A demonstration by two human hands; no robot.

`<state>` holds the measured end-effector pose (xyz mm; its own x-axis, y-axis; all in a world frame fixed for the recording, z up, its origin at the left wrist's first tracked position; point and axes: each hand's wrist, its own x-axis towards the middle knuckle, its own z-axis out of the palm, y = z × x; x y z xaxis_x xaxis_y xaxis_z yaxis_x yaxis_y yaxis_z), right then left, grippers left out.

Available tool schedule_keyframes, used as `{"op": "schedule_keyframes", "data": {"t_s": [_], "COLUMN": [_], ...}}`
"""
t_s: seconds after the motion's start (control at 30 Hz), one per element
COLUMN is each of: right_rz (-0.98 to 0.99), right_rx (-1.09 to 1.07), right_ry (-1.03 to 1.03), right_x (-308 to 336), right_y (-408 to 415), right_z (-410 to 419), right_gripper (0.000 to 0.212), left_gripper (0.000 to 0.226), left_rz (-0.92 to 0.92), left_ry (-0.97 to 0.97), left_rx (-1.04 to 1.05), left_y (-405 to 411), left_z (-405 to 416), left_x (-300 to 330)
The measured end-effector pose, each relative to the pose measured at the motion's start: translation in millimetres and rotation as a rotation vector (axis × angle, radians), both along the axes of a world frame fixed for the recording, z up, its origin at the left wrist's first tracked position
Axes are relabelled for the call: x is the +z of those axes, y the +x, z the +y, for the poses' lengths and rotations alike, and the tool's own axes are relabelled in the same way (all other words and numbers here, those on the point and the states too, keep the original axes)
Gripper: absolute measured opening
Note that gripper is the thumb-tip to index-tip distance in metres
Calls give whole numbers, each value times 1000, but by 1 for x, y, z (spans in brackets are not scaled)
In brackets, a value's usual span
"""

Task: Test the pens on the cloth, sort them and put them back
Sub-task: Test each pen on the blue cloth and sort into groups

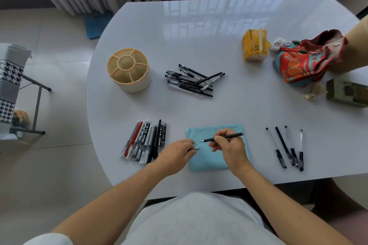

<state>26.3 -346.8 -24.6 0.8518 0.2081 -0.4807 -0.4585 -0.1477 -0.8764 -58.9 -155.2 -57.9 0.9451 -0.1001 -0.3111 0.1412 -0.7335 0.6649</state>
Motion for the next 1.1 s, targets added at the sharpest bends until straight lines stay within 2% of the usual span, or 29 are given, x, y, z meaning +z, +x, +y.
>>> {"op": "schedule_keyframes", "data": {"t_s": [0.13,0.2,0.33,0.53,0.73,0.83,1.0,1.1], "right_rz": [29,32,38,100,2,-6,37,51], "right_rx": [-9,-15,-28,190,370,418,516,554], "right_ry": [25,27,13,43,-38,-33,-1,5], "right_x": [4,6,8,3,12,17,15,15], "right_y": [-4,-3,0,-10,2,10,14,18], "right_z": [-5,-5,-9,-4,7,16,25,29], "right_gripper": [12,4,9,7,11,12,12,14], "left_gripper": [24,24,24,23,22,21,18,19], "left_rz": [-29,-32,-25,-51,-87,-48,97,122], "left_ry": [-28,-35,-50,-60,-44,-51,-215,-238], "left_rx": [35,35,62,19,51,85,127,163], "left_y": [0,-1,-2,1,6,9,2,0], "left_z": [-2,-3,-5,-14,-7,-1,7,10], "left_x": [3,5,10,17,21,27,30,28]}}
